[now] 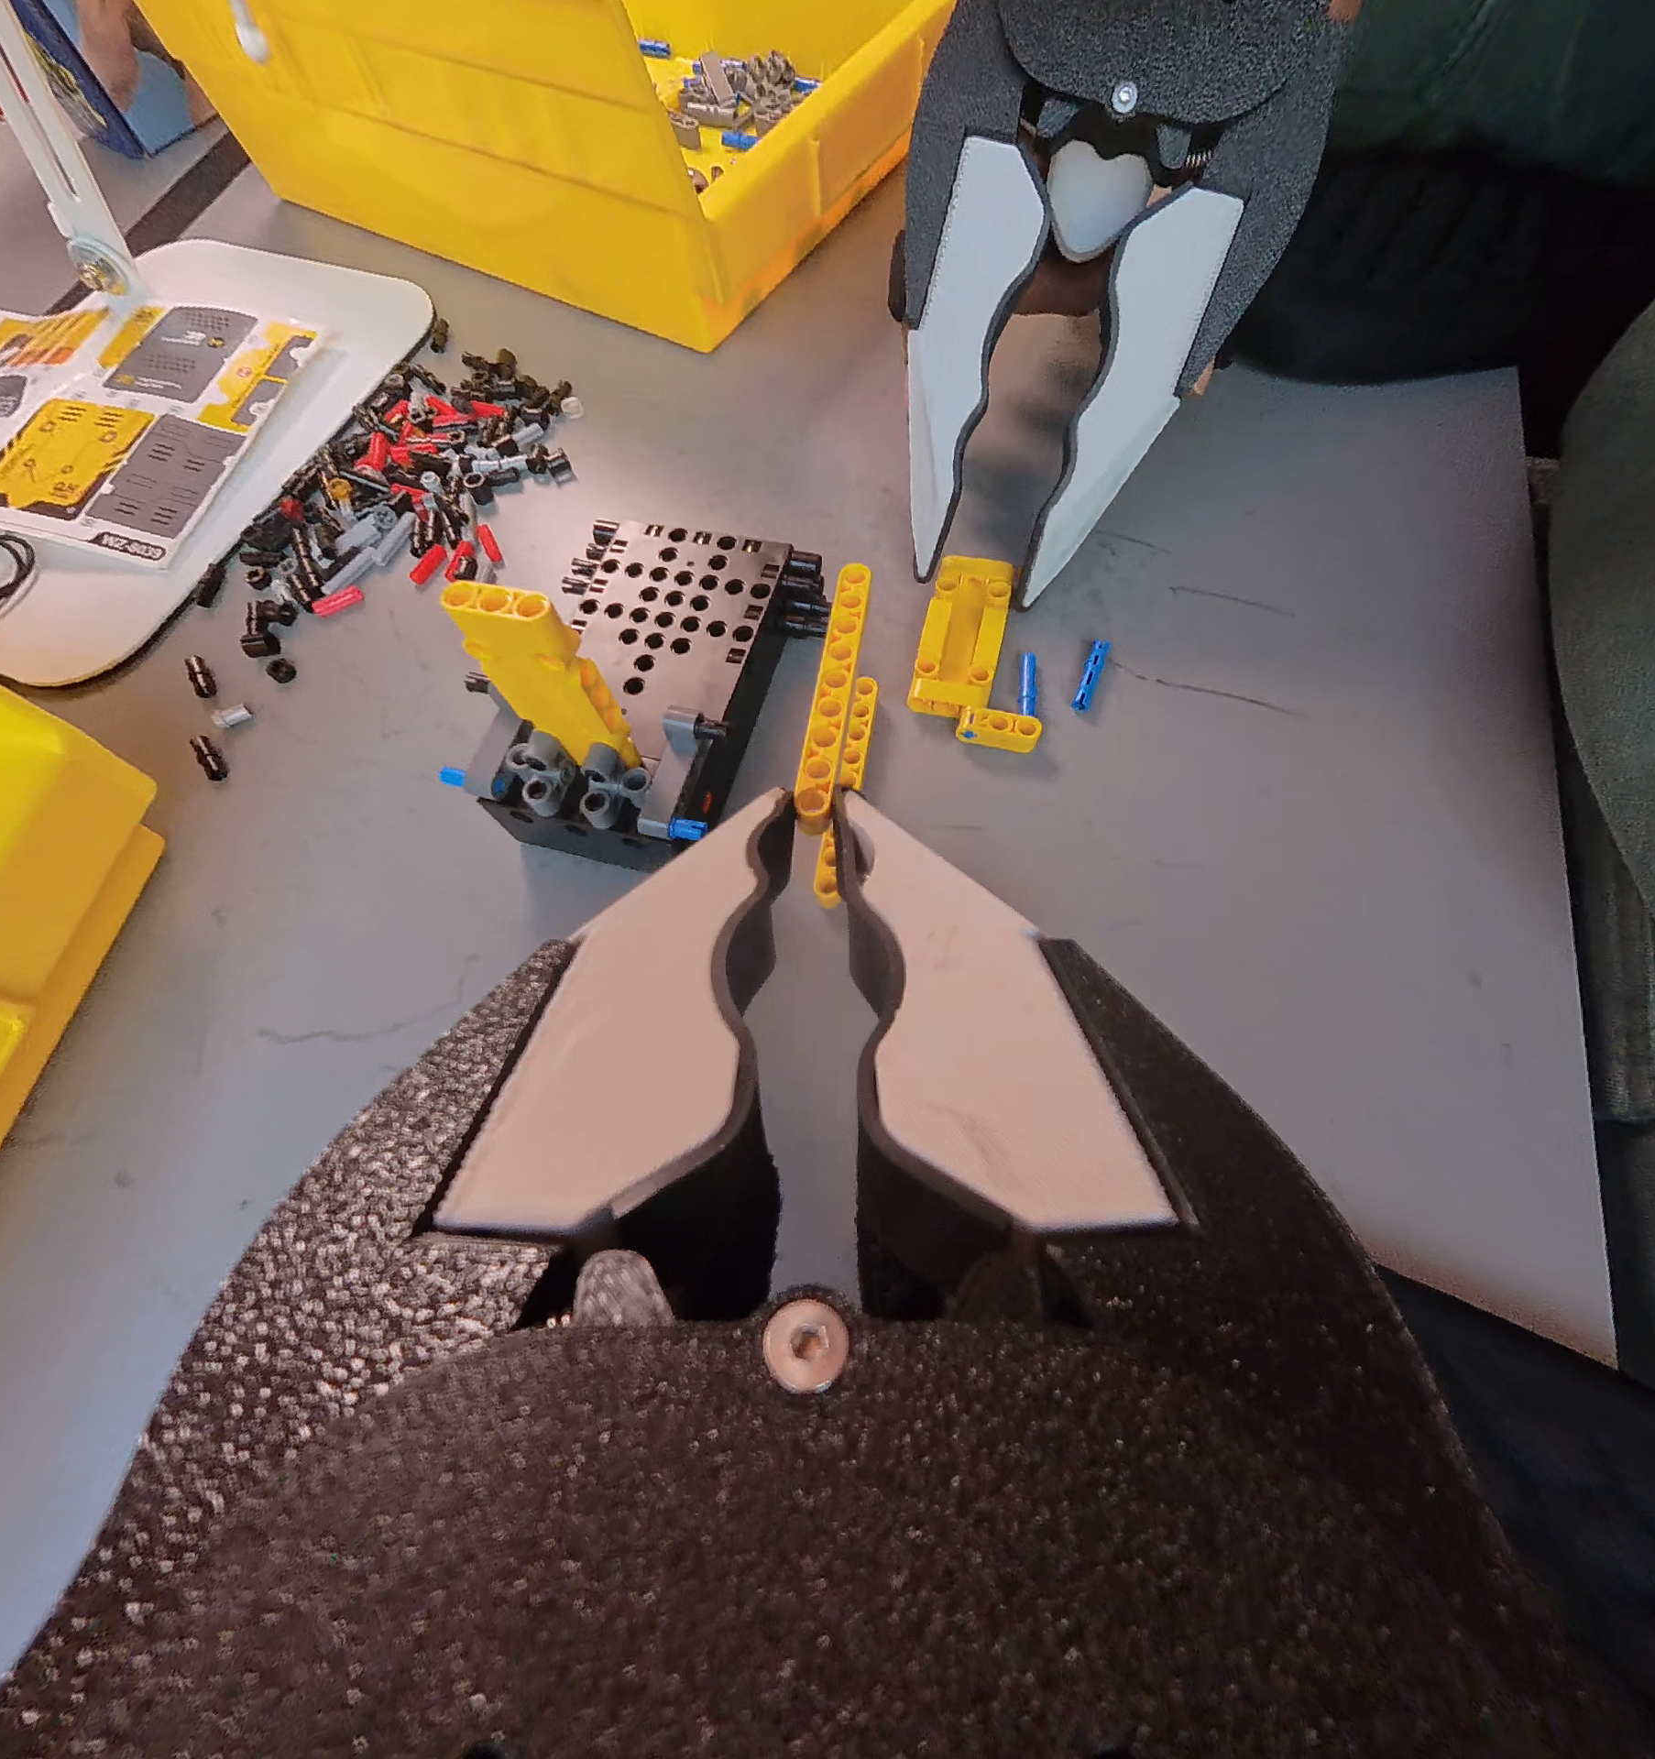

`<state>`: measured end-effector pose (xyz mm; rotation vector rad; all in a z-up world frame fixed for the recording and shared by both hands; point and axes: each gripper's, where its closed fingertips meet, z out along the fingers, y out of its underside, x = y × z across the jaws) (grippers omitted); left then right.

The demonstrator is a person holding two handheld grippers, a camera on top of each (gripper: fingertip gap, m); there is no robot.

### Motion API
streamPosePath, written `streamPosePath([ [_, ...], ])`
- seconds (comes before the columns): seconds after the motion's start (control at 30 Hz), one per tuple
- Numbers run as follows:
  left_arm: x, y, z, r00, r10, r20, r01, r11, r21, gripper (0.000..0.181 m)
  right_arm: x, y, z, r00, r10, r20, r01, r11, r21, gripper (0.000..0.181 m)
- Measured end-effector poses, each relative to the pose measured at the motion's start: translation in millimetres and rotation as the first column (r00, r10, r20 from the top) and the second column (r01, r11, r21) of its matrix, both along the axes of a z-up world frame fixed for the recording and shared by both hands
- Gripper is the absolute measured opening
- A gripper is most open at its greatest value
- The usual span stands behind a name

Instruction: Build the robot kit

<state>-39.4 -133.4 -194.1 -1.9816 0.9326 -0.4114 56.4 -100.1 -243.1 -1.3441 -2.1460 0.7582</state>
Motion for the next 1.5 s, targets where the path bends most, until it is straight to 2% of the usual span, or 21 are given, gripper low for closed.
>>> streamPosePath([
  [0.13,3,2,8,0.999,-0.001,0.044,0.000,1.000,0.029,0.007,-2,4,14,0.998,-0.006,-0.064,0.004,0.999,-0.032,0.041],
  [0.27,14,5,16,0.994,-0.038,0.099,0.035,0.999,0.030,0.007,-8,10,47,0.972,-0.001,-0.235,-0.007,0.999,-0.034,0.043],
  [0.37,26,11,20,0.988,-0.073,0.139,0.072,0.997,0.013,0.007,-12,15,56,0.952,0.015,-0.307,-0.001,0.999,0.044,0.040],
  [0.53,45,21,15,0.982,-0.110,0.155,0.115,0.993,-0.024,0.007,-16,15,60,0.930,0.017,-0.366,0.008,0.998,0.066,0.029],
  [0.6,50,22,11,0.980,-0.115,0.165,0.123,0.992,-0.040,0.007,-15,16,60,0.927,0.018,-0.374,0.009,0.998,0.069,0.018],
  [0.67,53,21,8,0.978,-0.118,0.173,0.129,0.990,-0.051,0.007,-14,13,57,0.931,0.036,-0.363,-0.013,0.998,0.064,0.012],
  [0.93,53,16,0,0.977,-0.131,0.166,0.144,0.987,-0.069,0.007,-11,4,47,0.946,0.050,-0.320,-0.057,0.998,-0.011,0.009],
  [1.1,59,5,-4,0.975,-0.195,0.107,0.201,0.978,-0.047,0.014,-13,-13,48,0.944,0.079,-0.321,-0.099,0.994,-0.047,0.009],
  [1.13,61,3,-7,0.974,-0.208,0.089,0.213,0.976,-0.052,0.008,-14,-16,48,0.944,0.085,-0.320,-0.106,0.993,-0.047,0.009],
  [1.27,64,-4,-14,0.969,-0.244,0.031,0.245,0.967,-0.070,0.007,-16,-21,40,0.954,0.100,-0.284,-0.111,0.994,-0.024,0.009],
  [1.3,64,-7,-15,0.966,-0.257,0.021,0.257,0.963,-0.082,0.007,-14,-23,38,0.958,0.102,-0.267,-0.118,0.992,-0.047,0.009],
  [1.37,62,-16,-18,0.958,-0.285,-0.008,0.282,0.952,-0.118,0.007,-2,-27,25,0.980,0.132,-0.150,-0.145,0.986,-0.080,0.024],
  [1.5,54,-37,-34,0.940,-0.329,-0.093,0.304,0.928,-0.215,0.007,13,-42,9,0.977,0.211,-0.031,-0.213,0.975,-0.063,0.019],
])
